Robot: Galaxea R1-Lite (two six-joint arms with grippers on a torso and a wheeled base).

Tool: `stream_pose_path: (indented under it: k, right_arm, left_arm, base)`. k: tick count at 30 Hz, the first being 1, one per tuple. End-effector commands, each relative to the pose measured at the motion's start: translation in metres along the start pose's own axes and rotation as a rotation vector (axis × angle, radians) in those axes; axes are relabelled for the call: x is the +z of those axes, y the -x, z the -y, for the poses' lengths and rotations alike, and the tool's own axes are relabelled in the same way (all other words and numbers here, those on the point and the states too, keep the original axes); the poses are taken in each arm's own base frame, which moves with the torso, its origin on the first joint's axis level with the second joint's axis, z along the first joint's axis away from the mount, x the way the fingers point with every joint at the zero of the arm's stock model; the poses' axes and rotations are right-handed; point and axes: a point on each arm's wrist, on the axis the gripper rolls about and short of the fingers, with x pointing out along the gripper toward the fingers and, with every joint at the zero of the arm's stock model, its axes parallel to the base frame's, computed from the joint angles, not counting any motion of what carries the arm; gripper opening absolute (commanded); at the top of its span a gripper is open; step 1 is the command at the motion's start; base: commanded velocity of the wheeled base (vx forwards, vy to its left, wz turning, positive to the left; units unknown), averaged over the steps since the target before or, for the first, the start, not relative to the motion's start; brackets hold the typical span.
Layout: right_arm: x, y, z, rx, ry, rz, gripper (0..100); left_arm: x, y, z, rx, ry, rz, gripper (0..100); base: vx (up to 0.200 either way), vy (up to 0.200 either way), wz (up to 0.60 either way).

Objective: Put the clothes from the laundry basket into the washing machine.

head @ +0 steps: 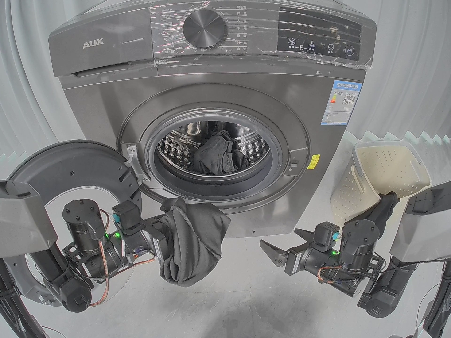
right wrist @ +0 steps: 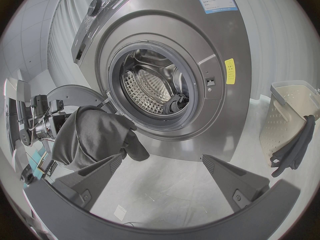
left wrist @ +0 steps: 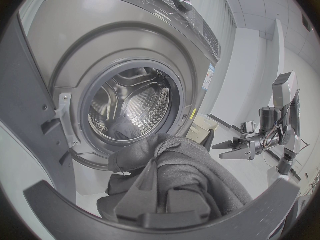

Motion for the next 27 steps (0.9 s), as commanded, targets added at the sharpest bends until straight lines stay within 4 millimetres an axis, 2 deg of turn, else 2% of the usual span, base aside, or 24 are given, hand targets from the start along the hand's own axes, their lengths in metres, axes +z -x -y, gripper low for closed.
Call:
stream_pose_path:
  k: [1, 7, 11, 15, 19, 20, 22, 25, 27]
  right_arm:
    - [-0.001, 0.000, 0.000, 0.001, 0.001, -0.003, 100]
    - [0.000, 0.001, -0.002, 0.005, 0.001, 0.000, 100]
    - [-0.001, 0.000, -0.001, 0.005, 0.001, -0.002, 100]
    - [-0.001, 0.001, -0.004, 0.011, 0.003, -0.002, 100]
    - [-0.004, 0.005, -0.009, 0.028, 0.007, -0.017, 100]
    - [-0.006, 0.007, -0.010, 0.030, 0.003, -0.026, 100]
    - [-0.005, 0.008, -0.010, 0.031, -0.001, -0.023, 100]
    - [-0.001, 0.010, -0.011, 0.037, -0.001, -0.012, 100]
    - [-0.001, 0.010, -0.011, 0.037, -0.003, -0.009, 100]
  left_arm:
    - [-0.007, -0.004, 0.003, 0.002, 0.004, -0.022, 0]
    - [-0.009, -0.010, 0.009, 0.015, 0.002, -0.027, 0]
    - [-0.009, -0.010, 0.013, 0.003, 0.003, -0.026, 0]
    - [-0.009, -0.013, 0.025, -0.026, 0.004, -0.023, 0]
    - [0.002, -0.030, 0.030, -0.023, 0.012, 0.045, 0]
    - [0.008, -0.041, 0.028, -0.017, 0.033, 0.085, 0]
    - [0.007, -0.048, 0.027, -0.019, 0.045, 0.090, 0]
    - [-0.009, -0.060, 0.025, -0.035, 0.047, 0.045, 0]
    - [-0.012, -0.063, 0.024, -0.047, 0.055, 0.038, 0]
  base:
    - [0.200, 0.000, 0.00]
    - [0.200, 0.000, 0.00]
    - [0.000, 0.000, 0.00]
    - [0.000, 0.000, 0.00]
    - [0.000, 0.000, 0.00]
    - [0.000, 0.000, 0.00]
    - [0.000, 0.000, 0.00]
    - [0.000, 0.000, 0.00]
    - [0.000, 0.000, 0.00]
